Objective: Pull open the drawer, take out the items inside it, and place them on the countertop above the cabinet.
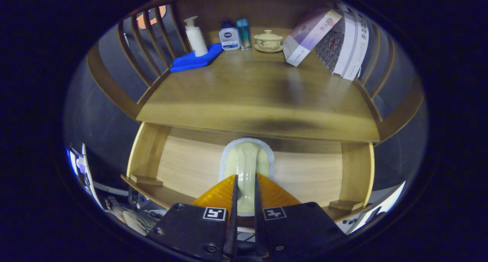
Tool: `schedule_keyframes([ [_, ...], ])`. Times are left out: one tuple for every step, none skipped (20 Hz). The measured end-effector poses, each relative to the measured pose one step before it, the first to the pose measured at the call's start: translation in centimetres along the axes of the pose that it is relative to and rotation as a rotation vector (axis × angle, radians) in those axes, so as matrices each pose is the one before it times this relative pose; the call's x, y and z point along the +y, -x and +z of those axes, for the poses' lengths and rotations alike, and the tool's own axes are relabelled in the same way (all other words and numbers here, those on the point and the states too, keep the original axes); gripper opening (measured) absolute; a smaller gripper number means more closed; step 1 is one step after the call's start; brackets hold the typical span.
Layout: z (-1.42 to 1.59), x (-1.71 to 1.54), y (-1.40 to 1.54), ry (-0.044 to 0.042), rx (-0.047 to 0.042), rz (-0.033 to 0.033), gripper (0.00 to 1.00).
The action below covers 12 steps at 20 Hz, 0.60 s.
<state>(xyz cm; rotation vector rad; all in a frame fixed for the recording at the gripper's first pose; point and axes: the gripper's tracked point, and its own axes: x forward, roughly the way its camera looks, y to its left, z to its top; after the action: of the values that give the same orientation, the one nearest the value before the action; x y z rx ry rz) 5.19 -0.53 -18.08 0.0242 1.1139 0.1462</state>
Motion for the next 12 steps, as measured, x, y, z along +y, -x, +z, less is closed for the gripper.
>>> schedule_keyframes([
  [0.36, -0.104, 0.756, 0.0021, -0.01198, -0.00357, 0.22],
  [0.443, -0.096, 0.711, 0.00088, -0.00932, -0.00185, 0.22],
  [0.509, -0.079, 0.517, -0.00578, -0.01255, -0.00322, 0.22],
  [0.691, -0.123, 0.359, -0.00451, -0.01166, -0.00616, 0.22],
  [0.656, -0.089, 0.314, -0.00614, -0.00672, -0.00241, 0.22],
  [0.728, 0.122, 0.195, -0.0108, -0.00484, 0.00464, 0.22],
  [0.782, 0.093, -0.002, -0.00697, -0.00183, 0.00377, 0.22],
  [1.041, -0.004, -0.028, -0.00664, -0.00682, -0.00051, 0.22],
  [0.959, -0.093, -0.176, -0.00264, -0.00431, -0.00539, 0.22],
  [1.027, -0.016, -0.243, -0.00834, -0.0025, 0.00035, 0.22],
  [0.923, -0.013, -0.234, -0.01482, -0.00046, 0.00142, 0.22],
  [1.02, 0.124, -0.375, -0.00766, 0.00091, 0.00175, 0.22],
])
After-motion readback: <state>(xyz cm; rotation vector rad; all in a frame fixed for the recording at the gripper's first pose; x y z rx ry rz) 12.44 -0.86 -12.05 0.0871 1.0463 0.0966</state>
